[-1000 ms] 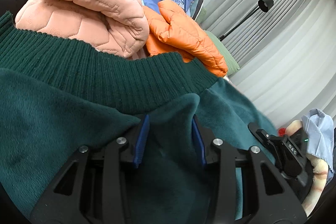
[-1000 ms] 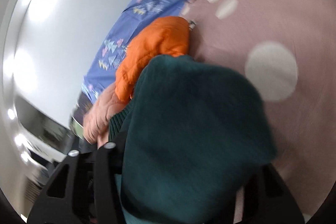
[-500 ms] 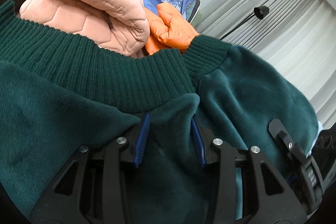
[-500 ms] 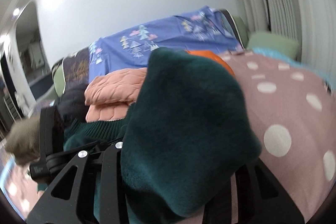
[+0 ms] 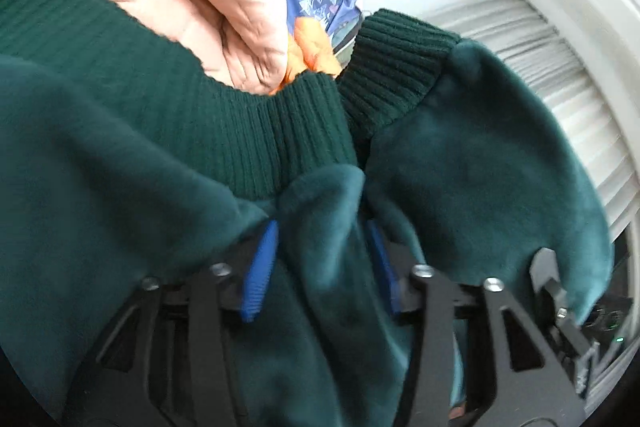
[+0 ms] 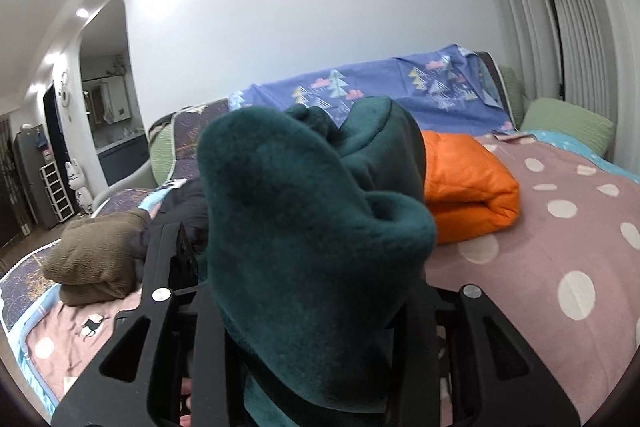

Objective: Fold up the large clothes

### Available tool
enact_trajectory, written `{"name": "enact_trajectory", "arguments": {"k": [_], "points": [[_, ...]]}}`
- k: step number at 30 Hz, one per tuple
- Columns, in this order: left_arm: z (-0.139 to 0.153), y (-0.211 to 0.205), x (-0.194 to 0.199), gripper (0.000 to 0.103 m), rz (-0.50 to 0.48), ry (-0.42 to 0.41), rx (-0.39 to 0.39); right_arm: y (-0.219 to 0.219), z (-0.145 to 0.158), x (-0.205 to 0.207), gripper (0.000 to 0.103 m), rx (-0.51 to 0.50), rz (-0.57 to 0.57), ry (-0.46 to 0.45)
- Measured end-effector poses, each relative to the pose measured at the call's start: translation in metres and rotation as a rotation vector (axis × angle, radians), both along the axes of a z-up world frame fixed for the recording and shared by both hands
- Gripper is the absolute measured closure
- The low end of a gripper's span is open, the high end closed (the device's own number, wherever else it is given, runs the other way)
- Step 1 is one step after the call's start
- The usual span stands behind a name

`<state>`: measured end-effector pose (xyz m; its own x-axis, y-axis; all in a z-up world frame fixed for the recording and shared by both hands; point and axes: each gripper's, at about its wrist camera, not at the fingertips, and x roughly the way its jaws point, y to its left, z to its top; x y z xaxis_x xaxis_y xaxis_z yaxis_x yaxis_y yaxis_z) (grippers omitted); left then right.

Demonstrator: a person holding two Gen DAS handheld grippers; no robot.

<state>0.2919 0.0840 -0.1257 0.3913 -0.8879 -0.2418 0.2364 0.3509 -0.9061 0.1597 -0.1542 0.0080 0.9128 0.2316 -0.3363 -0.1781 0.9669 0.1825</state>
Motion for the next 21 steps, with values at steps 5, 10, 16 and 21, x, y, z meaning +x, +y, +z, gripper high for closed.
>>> {"name": "enact_trajectory", "arguments": {"k": [5,10,16,21], "points": [[0.011,0.039,-0.021,0.049,0.004,-0.026,-0.005,0.037,0.008,-0.001,0.069,-0.018,0.071,-0.025],[0.028,0.096,-0.048,0.045,0.094,-0.075,0.087,0.077,0.004,0.007,0.069,-0.034,0.176,-0.008],[0.066,0.175,-0.077,0.045,0.265,-0.12,0.203,0.121,-0.024,0.009,0.068,-0.105,0.262,0.061],[0.121,0.206,-0.102,0.034,0.328,-0.229,0.213,0.164,-0.04,-0.008,0.06,-0.292,0.284,0.045]]}}
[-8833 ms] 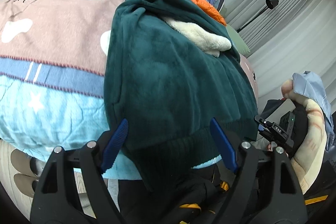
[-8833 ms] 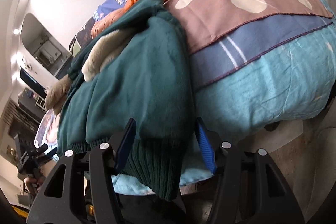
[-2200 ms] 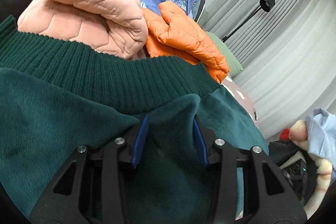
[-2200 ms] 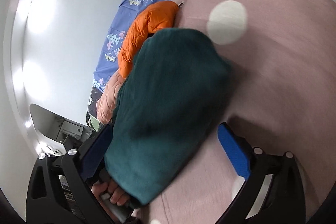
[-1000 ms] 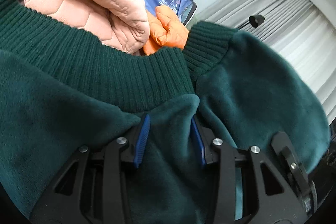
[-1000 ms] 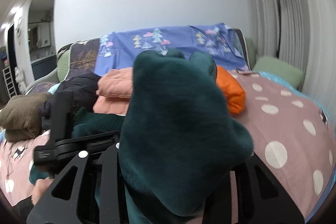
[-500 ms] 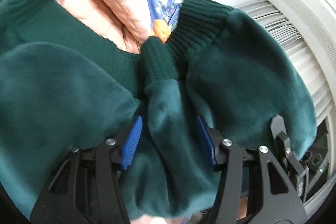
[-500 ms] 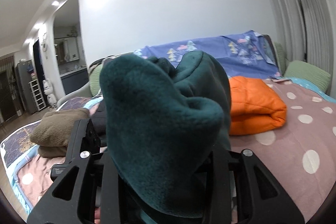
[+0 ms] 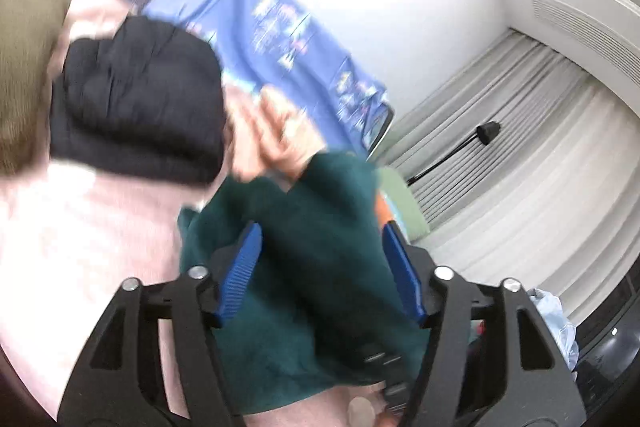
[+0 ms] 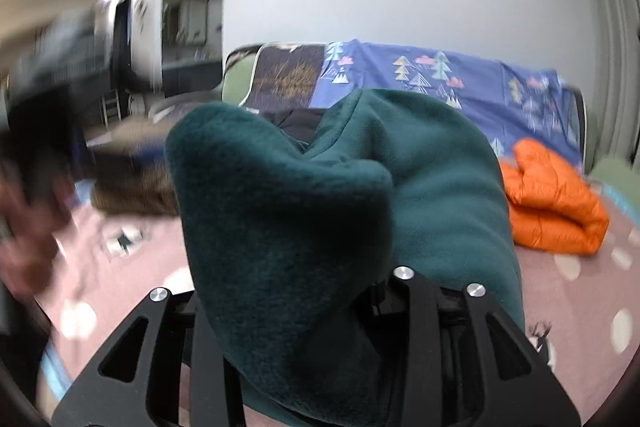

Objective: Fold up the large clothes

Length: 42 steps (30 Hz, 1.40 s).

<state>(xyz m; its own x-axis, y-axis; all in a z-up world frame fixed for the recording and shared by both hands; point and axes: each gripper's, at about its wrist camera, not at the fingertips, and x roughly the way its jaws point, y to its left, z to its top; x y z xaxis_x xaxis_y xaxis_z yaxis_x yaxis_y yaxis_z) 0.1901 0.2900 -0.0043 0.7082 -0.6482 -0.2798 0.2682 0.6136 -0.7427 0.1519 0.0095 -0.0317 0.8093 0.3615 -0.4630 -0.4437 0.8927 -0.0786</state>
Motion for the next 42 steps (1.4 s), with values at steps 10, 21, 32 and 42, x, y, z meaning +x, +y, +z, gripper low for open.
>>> {"name": "enact_trajectory", "arguments": {"k": [10,21,32,42], "points": [[0.069,-0.075,0.032,0.031,-0.152,-0.037,0.272,0.0,-0.009,-0.019,0.019,0.124,0.246,0.127],[0.047,-0.132,0.048,0.031,-0.271,0.054,0.372,-0.023,0.004,-0.026,0.002,0.371,0.419,0.256],[-0.017,-0.151,0.064,0.04,-0.219,0.078,0.608,-0.12,0.024,-0.018,0.054,0.579,0.394,0.397],[-0.031,-0.143,0.046,0.039,-0.122,0.02,0.621,-0.098,0.024,0.08,0.075,0.398,-0.148,0.322]]}}
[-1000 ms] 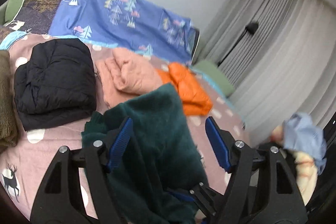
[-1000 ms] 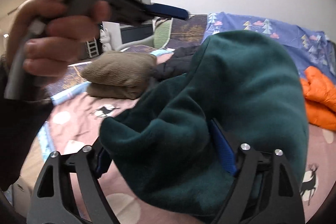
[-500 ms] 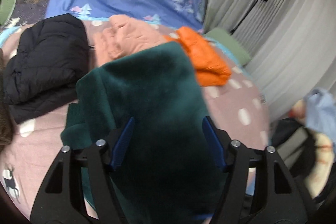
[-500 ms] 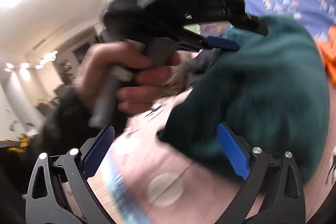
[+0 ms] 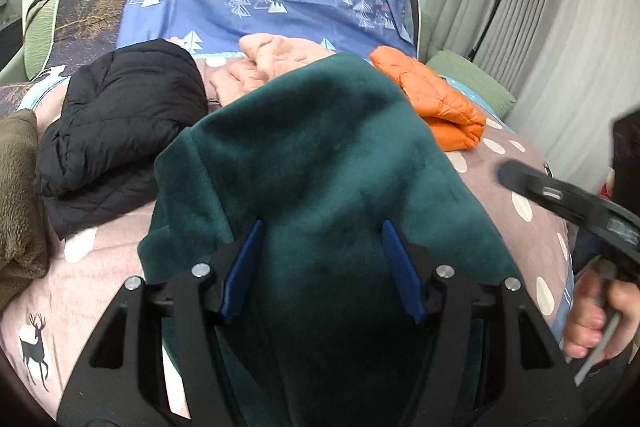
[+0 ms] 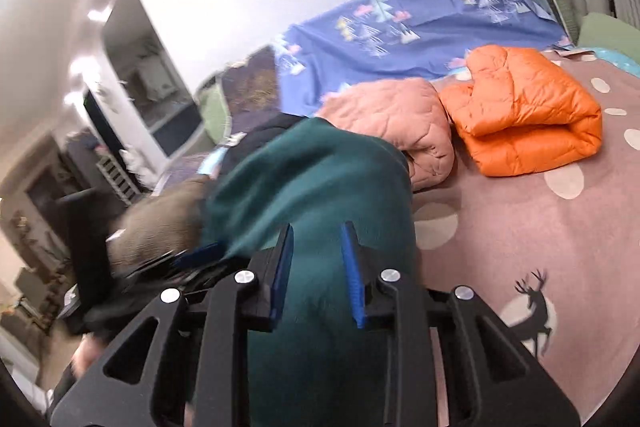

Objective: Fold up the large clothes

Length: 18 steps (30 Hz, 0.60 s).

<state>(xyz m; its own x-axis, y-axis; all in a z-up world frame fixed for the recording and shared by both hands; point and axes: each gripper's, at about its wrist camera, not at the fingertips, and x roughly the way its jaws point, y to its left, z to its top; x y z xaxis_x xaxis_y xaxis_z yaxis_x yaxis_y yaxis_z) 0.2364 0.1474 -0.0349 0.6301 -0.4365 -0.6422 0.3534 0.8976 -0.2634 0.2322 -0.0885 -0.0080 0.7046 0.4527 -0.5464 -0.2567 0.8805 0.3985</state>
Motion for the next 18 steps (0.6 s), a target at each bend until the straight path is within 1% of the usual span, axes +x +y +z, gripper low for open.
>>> {"name": "enact_trajectory", "arguments": {"k": [1,3,4,5,6,7,11,13,15,18], "points": [[-0.002,0.004,-0.001,0.039,0.009,0.007,-0.015,0.015,-0.012,0.003,0.073,-0.058,0.003,0.006],[-0.003,0.011,0.0,0.04,0.039,0.039,-0.02,0.037,-0.017,-0.006,0.072,-0.18,-0.012,-0.077],[-0.002,0.017,0.001,0.04,0.06,0.071,-0.046,0.044,-0.018,-0.01,0.071,-0.215,-0.022,-0.096],[0.002,0.023,0.001,0.041,0.083,0.107,-0.076,0.045,-0.021,-0.008,0.071,-0.221,-0.025,-0.101],[0.005,0.027,0.001,0.042,0.1,0.124,-0.091,0.045,-0.022,-0.009,0.071,-0.224,-0.026,-0.103],[0.015,0.032,0.0,0.042,0.134,0.132,-0.121,0.043,-0.023,-0.009,0.071,-0.22,-0.028,-0.1],[0.049,0.031,-0.005,0.042,0.181,0.076,-0.195,0.037,-0.023,0.002,0.071,-0.189,-0.026,-0.079],[0.057,0.025,-0.004,0.042,0.194,0.059,-0.232,0.038,-0.025,0.005,0.071,-0.195,-0.026,-0.083],[0.06,0.016,0.002,0.042,0.216,0.033,-0.229,0.042,-0.024,0.005,0.071,-0.199,-0.025,-0.086],[0.044,0.007,0.021,0.042,0.266,0.02,-0.189,0.041,-0.023,0.003,0.071,-0.197,-0.024,-0.086]]}}
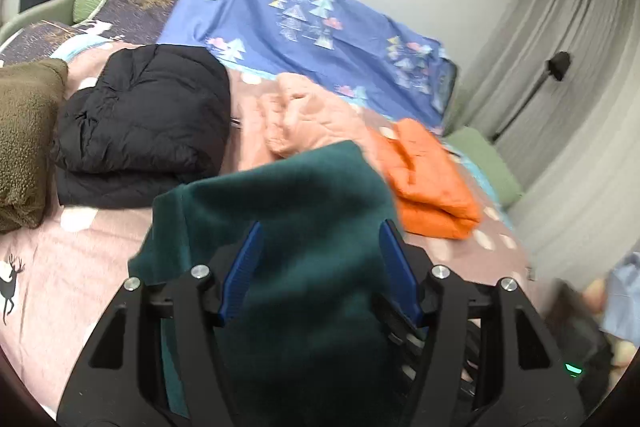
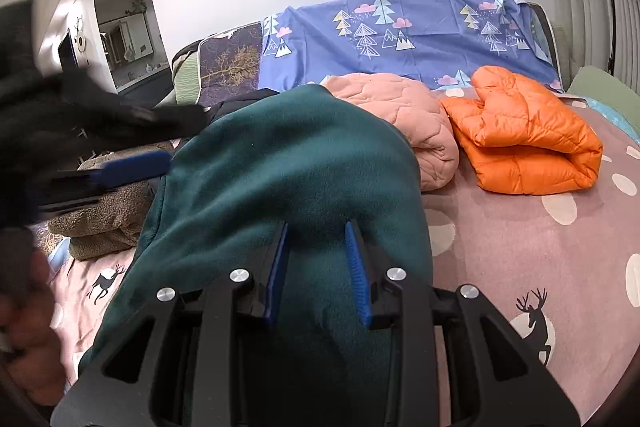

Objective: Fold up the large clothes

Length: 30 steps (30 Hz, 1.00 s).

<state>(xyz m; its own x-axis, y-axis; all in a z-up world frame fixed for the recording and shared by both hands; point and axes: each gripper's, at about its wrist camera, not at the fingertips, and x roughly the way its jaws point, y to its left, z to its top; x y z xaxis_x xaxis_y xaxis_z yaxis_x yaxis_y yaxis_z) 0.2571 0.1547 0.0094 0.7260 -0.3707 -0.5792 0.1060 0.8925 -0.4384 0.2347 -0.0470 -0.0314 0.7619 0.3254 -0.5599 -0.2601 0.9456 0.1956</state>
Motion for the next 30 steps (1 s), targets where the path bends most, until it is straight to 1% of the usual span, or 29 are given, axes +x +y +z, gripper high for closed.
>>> {"name": "enact_trajectory", "arguments": {"k": [1,2,3,4,5,6,7,8,9,10,11,13,14,17,19,21,25,28,30], "points": [[-0.014,0.001,0.008,0.043,0.029,0.014,0.022,0.0,0.001,-0.001,0.071,0.003,0.004,0.002],[-0.026,0.003,0.014,0.046,0.042,0.03,0.033,0.0,0.001,-0.001,0.07,0.011,0.017,0.007],[-0.038,0.006,0.019,0.046,0.049,0.041,0.032,0.0,0.001,-0.001,0.069,0.018,0.039,0.014],[-0.052,0.009,0.022,0.044,0.062,0.04,0.045,0.0,0.004,-0.001,0.066,0.038,0.083,0.022],[-0.06,0.01,0.02,0.043,0.068,0.024,0.059,-0.003,0.008,-0.002,0.065,0.08,0.121,0.029],[-0.067,0.012,0.018,0.043,0.078,-0.001,0.077,-0.009,0.013,0.0,0.065,0.131,0.135,0.039],[-0.068,0.014,0.017,0.043,0.09,-0.01,0.075,-0.013,0.018,0.0,0.065,0.158,0.117,0.038],[-0.069,0.018,0.014,0.043,0.096,-0.015,0.065,-0.02,0.024,0.002,0.065,0.179,0.077,0.019],[-0.069,0.019,0.013,0.043,0.098,-0.018,0.063,-0.022,0.027,0.004,0.065,0.182,0.06,0.007],[-0.069,0.018,0.014,0.043,0.098,-0.02,0.072,-0.022,0.03,0.009,0.065,0.178,0.047,0.004],[-0.069,0.016,0.015,0.042,0.096,-0.023,0.081,-0.019,0.029,0.016,0.065,0.168,0.043,0.02],[-0.07,0.013,0.016,0.042,0.096,-0.03,0.092,-0.007,0.02,0.032,0.065,0.146,0.047,0.067],[-0.071,0.014,0.018,0.041,0.097,-0.032,0.087,-0.002,0.015,0.036,0.065,0.128,0.036,0.069],[-0.076,0.019,0.021,0.041,0.104,-0.026,0.064,0.014,0.002,0.033,0.065,0.045,-0.002,-0.002],[-0.08,0.02,0.02,0.041,0.101,-0.03,0.051,0.016,-0.007,0.029,0.066,0.01,-0.016,-0.038],[-0.083,0.021,0.019,0.041,0.098,-0.037,0.044,0.015,-0.014,0.027,0.066,-0.012,-0.019,-0.056],[-0.088,0.017,0.02,0.042,0.085,-0.06,0.062,0.008,-0.032,0.03,0.067,-0.018,-0.011,-0.09],[-0.095,0.02,0.029,0.041,0.069,-0.043,0.048,0.005,-0.038,0.036,0.067,-0.008,-0.014,-0.091],[-0.096,0.018,0.032,0.041,0.069,-0.032,0.051,0.006,-0.038,0.038,0.067,-0.01,-0.016,-0.085]]}}
